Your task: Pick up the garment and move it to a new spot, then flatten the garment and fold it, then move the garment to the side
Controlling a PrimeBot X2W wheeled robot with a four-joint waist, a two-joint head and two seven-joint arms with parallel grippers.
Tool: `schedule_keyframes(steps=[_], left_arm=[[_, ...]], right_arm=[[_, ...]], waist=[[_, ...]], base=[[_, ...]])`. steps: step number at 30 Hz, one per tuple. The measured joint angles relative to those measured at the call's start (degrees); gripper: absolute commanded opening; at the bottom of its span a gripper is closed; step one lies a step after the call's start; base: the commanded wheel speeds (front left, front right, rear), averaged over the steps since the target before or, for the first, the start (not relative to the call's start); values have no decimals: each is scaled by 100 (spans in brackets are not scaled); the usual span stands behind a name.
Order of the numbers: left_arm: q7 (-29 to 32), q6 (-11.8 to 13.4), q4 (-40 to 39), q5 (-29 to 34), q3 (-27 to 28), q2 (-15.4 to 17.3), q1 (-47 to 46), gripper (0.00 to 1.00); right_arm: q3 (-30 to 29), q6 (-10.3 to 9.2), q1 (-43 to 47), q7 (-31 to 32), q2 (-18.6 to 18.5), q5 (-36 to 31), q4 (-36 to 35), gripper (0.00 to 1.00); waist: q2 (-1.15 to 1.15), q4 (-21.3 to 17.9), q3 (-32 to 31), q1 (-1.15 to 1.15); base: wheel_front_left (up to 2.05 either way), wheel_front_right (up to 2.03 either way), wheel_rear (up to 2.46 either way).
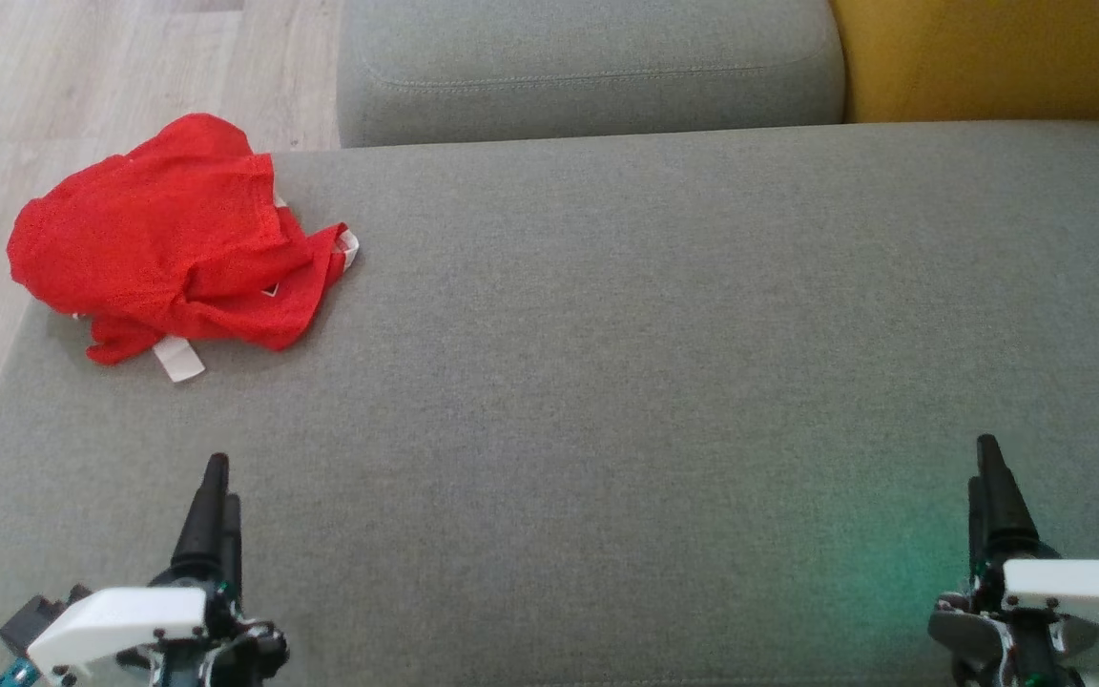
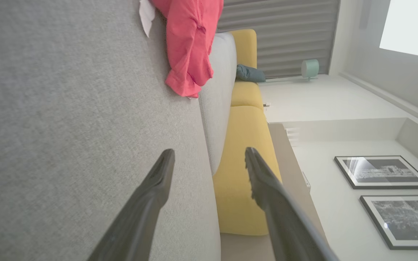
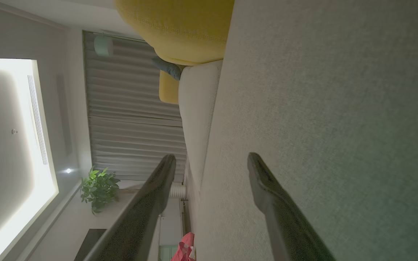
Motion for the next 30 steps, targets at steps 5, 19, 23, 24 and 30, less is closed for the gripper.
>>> schedule_keyframes(steps=[5, 19, 23, 24, 30], left_arm=[[-70, 3, -109, 272, -68, 0, 2, 100], [-285, 132, -388, 1547, -300, 4, 13, 100], [-359, 191, -403, 1868, -417, 7, 31, 100], [-377, 209, -404, 1954, -436, 5, 37, 100], [-478, 260, -414, 2546, -499, 9, 38, 100]], right_arm=[[32, 0, 1, -70, 0, -355, -123, 100], [342, 0, 2, -302, -1, -1645, -425, 100], [410, 0, 3, -349, -1, -2015, -486, 100], [433, 0, 3, -368, -1, -2112, -497, 100], [576, 0, 3, -455, -2, -2718, -571, 100]], waist=[[0, 1, -9, 0], [0, 5, -43, 0], [0, 6, -55, 0], [0, 5, -58, 0], [0, 7, -75, 0]], base=[[0, 0, 0], [0, 0, 0], [0, 0, 0], [0, 0, 0], [0, 0, 0]])
